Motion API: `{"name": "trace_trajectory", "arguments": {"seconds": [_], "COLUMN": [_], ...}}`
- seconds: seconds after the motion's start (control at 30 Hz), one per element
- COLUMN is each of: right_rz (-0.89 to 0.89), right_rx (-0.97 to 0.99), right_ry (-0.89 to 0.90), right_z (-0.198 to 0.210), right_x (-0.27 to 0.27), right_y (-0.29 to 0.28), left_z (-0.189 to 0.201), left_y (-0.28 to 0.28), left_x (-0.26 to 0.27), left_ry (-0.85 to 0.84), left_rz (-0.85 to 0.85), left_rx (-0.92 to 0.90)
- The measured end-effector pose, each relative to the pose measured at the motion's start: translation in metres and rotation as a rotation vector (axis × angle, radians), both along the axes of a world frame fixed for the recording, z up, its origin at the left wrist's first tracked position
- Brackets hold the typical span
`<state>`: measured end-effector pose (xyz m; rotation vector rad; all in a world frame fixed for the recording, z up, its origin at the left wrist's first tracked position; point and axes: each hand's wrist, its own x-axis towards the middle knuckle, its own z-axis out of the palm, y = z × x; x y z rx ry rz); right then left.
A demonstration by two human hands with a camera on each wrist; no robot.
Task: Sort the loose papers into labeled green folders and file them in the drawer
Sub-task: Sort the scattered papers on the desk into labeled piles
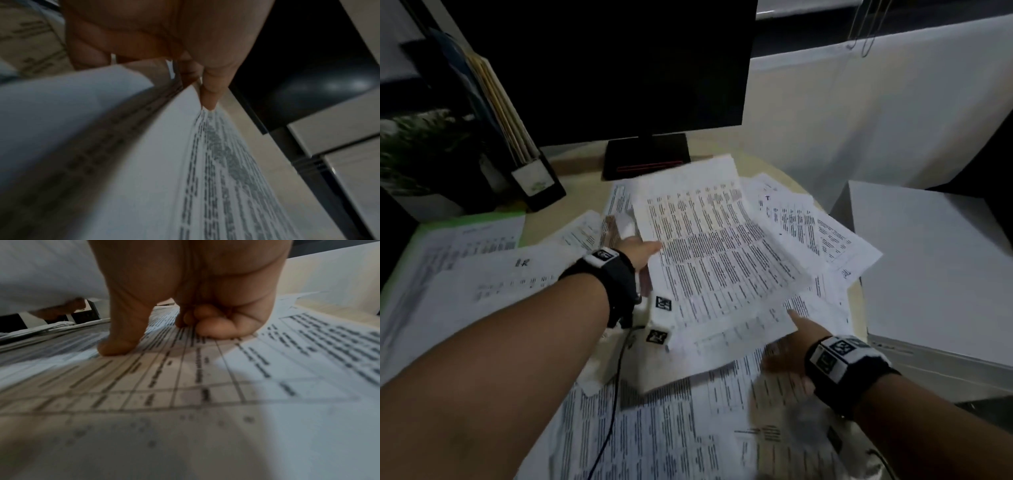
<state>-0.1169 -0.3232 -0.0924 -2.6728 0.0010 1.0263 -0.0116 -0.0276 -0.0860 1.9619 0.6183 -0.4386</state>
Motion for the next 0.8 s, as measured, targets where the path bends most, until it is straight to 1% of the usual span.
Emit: {"name": "trace_trajectory", "arguments": {"seconds": [0.07, 0.1, 0.17, 0.27, 0.33, 0.4, 0.5, 0.67, 0.7, 0.8], "right_rz": [0.058, 0.063, 0.078, 0.111, 0.096, 0.015, -0.195, -0.323, -0.346, -0.443], "right_rx": [-0.018, -0.021, -0.024, -0.042, -0.037, -0.074, -0.208, -0.248, -0.236, -0.075], "right_ry": [-0.009, -0.008, -0.024, -0.044, -0.033, -0.046, -0.077, -0.138, -0.148, -0.125], "right_z": [0.001, 0.000, -0.002, -0.002, 0.002, 0.006, 0.012, 0.006, 0.004, 0.003], "right_x": [0.000, 0.000, -0.002, -0.003, -0.004, -0.004, -0.006, -0.014, -0.016, -0.014], "right_y": [0.001, 0.001, 0.000, 0.001, 0.001, -0.001, -0.006, 0.005, 0.007, 0.007], "left_z": [-0.005, -0.011, -0.012, -0.013, -0.010, -0.012, -0.019, -0.021, -0.021, -0.021], "left_y": [-0.006, -0.006, -0.010, -0.007, -0.006, -0.003, -0.002, -0.005, -0.005, -0.007], "left_x": [-0.022, -0.031, -0.048, -0.063, -0.071, -0.077, -0.086, -0.092, -0.092, -0.095], "left_ry": [0.018, 0.031, 0.039, -0.003, -0.009, 0.028, 0.086, 0.092, 0.080, 0.050], "left_rz": [-0.059, -0.092, -0.105, -0.139, -0.178, -0.246, -0.303, -0.288, -0.278, -0.252], "left_rx": [0.088, 0.111, 0.132, 0.224, 0.283, 0.344, 0.401, 0.411, 0.407, 0.408]}}
